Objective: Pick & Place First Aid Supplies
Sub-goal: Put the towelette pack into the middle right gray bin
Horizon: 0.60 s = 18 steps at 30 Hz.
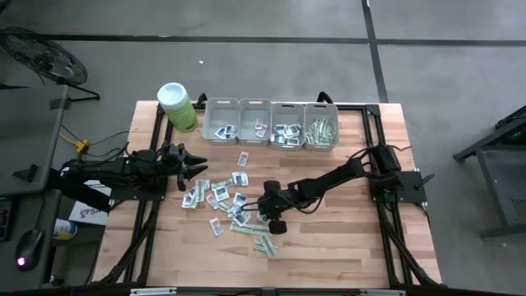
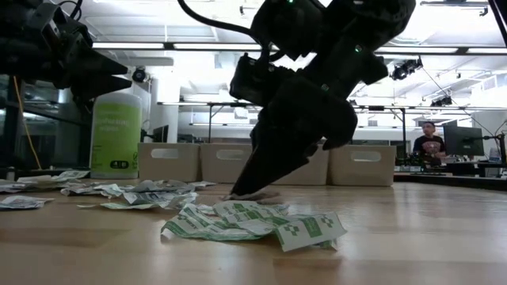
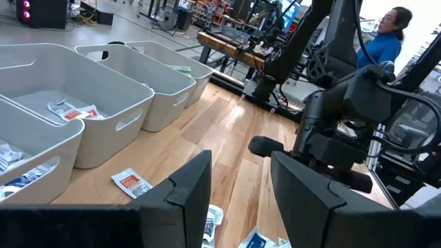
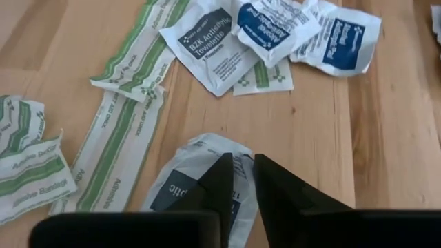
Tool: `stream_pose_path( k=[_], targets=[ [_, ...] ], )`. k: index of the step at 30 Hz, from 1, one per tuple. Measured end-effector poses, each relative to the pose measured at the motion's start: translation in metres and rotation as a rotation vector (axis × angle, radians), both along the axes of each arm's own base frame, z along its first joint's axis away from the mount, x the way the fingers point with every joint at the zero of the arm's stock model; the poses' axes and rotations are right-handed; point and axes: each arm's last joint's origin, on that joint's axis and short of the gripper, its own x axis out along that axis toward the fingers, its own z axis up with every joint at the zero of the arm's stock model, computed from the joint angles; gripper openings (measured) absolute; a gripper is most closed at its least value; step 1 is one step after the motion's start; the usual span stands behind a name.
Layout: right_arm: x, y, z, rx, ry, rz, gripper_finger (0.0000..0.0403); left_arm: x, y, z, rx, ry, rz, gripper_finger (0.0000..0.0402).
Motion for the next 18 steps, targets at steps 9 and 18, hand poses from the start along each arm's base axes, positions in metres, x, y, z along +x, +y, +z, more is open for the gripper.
stream_pose_path(
  k=[9,18],
  targets=[
    [-0.003,0.006,0.0,-0.019,0.015,-0.048,0.0005,0.0,0.0,0.0,0.0,0.0,0.0,0.015],
    [-0.018,0.03,0.016,-0.141,-0.002,-0.077,0.0001,0.0,0.0,0.0,0.0,0.0,0.0,0.015]
  ],
)
